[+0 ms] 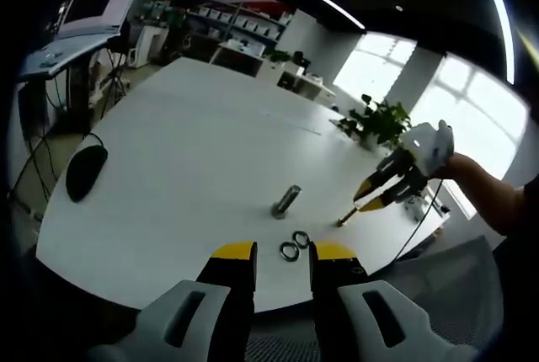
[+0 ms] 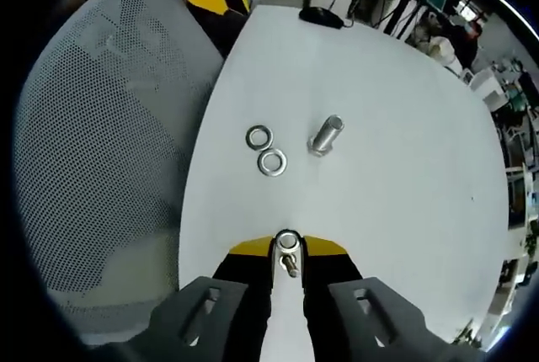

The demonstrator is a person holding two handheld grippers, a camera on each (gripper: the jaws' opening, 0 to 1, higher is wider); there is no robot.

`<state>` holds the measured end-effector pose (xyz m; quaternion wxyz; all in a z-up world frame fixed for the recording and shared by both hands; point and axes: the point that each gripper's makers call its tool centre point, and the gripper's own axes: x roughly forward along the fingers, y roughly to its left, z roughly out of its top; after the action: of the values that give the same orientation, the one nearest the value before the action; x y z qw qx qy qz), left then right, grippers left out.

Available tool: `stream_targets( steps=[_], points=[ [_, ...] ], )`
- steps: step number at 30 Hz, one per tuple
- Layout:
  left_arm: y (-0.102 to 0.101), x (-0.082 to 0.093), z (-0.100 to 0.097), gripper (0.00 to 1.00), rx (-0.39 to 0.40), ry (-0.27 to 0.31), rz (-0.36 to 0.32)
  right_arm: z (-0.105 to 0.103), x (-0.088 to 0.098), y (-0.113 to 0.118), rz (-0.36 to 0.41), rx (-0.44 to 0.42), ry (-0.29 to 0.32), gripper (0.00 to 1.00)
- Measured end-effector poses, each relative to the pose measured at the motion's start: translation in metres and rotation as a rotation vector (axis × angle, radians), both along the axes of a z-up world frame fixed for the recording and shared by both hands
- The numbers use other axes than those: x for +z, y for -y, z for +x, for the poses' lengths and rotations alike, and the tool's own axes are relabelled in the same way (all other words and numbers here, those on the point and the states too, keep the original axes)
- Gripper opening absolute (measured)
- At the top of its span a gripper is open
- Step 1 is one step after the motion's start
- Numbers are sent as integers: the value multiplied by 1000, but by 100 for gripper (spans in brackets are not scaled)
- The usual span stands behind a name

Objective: Place the washer onto the threaded stud by aligning its center hole with the stud, sliding it down to the base, and recovering from edge contact or off-axis alignment until the washer reaches the visible bottom stop.

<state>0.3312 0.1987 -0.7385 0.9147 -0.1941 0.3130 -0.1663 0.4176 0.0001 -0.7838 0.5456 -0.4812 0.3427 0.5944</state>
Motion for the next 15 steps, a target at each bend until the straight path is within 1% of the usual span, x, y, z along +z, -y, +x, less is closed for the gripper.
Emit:
stream_targets(
  steps=[6,11,15],
  points=[
    [0,0,0,23,2,1,-2,6,5,11,-27,-5,14,14],
    [0,0,0,23,2,0,-3,10,2,23,-74,3,18,14],
    [0,0,0,23,1,0,-2,11,-1,27,-95,2,15,14]
  ],
)
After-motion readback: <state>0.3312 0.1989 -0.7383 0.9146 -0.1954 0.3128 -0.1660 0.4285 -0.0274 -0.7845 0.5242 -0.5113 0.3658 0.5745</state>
